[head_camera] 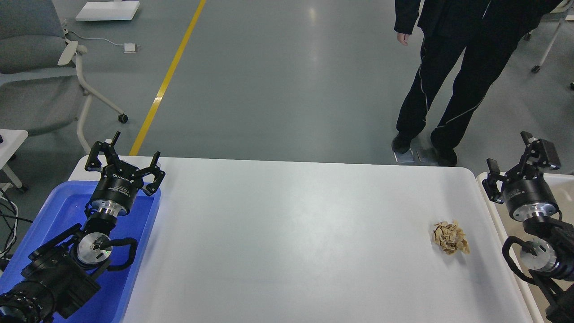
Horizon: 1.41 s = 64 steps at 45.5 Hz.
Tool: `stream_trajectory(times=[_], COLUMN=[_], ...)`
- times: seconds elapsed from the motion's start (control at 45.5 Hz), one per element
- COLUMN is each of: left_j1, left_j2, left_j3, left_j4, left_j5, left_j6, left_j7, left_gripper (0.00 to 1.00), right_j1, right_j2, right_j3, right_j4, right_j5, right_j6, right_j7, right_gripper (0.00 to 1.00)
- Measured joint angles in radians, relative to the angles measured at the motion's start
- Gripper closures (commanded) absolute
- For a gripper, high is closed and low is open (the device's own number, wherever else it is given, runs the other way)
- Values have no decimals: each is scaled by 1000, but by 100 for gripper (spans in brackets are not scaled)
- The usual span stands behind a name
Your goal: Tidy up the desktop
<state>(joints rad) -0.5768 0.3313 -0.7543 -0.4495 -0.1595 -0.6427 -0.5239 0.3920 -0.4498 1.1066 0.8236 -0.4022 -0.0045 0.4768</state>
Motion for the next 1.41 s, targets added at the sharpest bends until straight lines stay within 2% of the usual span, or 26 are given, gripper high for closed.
stream_trajectory(times=[1.076, 1.23, 1.405], left_j1=[0, 0, 0], left_j2=[0, 0, 0], left_j3=[0, 0, 0], left_j4=[0, 0, 0], left_j5=[0, 0, 0], left_j6=[0, 0, 0], left_j7=[0, 0, 0], left_gripper=[0, 0, 0], right_j1=[29, 80, 208], right_j2=[-24, -57, -148], right_j3=[-26, -126, -410], right_j4=[5, -10, -46], right_j5=[-2, -16, -36], right_j6=[-13, -12, -14], right_j7=[-2, -5, -9], right_gripper=[0, 0, 0])
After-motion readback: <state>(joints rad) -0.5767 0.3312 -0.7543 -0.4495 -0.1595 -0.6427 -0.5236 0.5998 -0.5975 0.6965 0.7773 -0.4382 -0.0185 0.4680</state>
